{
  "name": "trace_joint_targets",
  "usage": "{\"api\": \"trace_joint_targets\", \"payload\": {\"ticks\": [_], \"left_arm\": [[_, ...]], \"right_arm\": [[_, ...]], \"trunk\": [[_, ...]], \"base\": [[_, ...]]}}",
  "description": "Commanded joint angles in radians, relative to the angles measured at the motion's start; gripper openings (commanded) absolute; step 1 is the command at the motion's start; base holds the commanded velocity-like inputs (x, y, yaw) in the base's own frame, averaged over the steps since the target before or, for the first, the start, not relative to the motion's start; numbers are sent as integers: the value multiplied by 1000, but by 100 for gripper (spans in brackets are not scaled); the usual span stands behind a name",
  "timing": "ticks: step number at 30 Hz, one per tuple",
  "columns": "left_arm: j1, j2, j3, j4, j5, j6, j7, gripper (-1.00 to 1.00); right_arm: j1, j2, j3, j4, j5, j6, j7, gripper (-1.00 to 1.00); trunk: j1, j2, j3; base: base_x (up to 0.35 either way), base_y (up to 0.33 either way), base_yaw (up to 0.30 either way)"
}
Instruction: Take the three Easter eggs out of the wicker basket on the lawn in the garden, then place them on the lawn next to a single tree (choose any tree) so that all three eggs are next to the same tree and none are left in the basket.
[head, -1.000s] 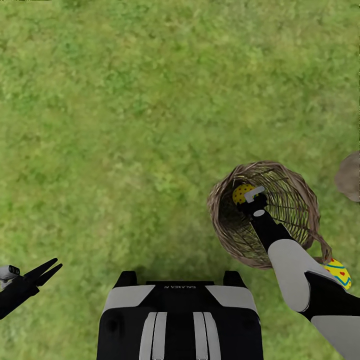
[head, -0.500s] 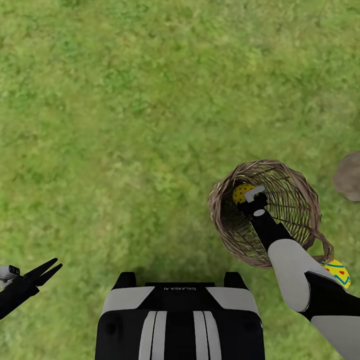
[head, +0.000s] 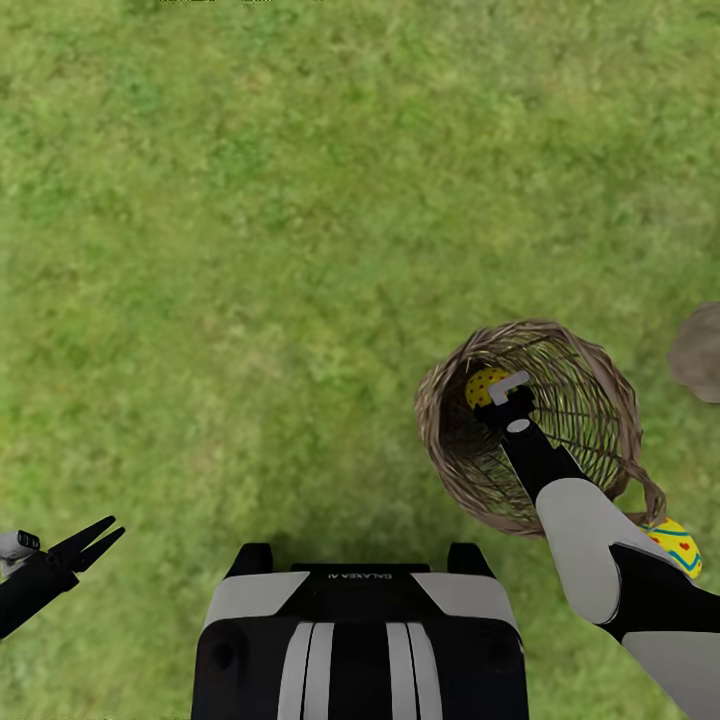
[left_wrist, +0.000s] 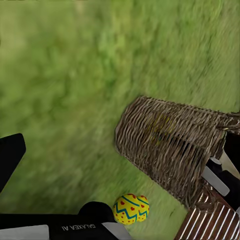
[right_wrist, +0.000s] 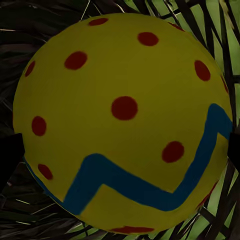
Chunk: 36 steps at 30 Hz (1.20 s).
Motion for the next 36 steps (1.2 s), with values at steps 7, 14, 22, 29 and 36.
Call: {"api": "trace_joint_targets", "payload": {"ticks": [7,14,22,29,36], "left_arm": [[0,0,1,0,-1,11,-5,100],[0,0,1,0,-1,11,-5,100],[0,0,1,0,-1,11,-5,100],[0,0,1,0,-1,11,-5,100],[0,0,1,0,-1,11,-5,100]], "right_arm": [[0,0,-8,31,8,1,1,-100],[1,0,-8,31,8,1,1,-100],[1,0,-9,31,8,1,0,-100],[1,0,-9,31,8,1,0,-100],[1,0,-8,32,8,2,1,-100]], "trunk": [[-25,49,22],[-52,98,44],[-83,154,69],[-110,203,91],[-137,252,113]], "base": [[0,0,0],[0,0,0],[0,0,0],[0,0,0],[0,0,0]]}}
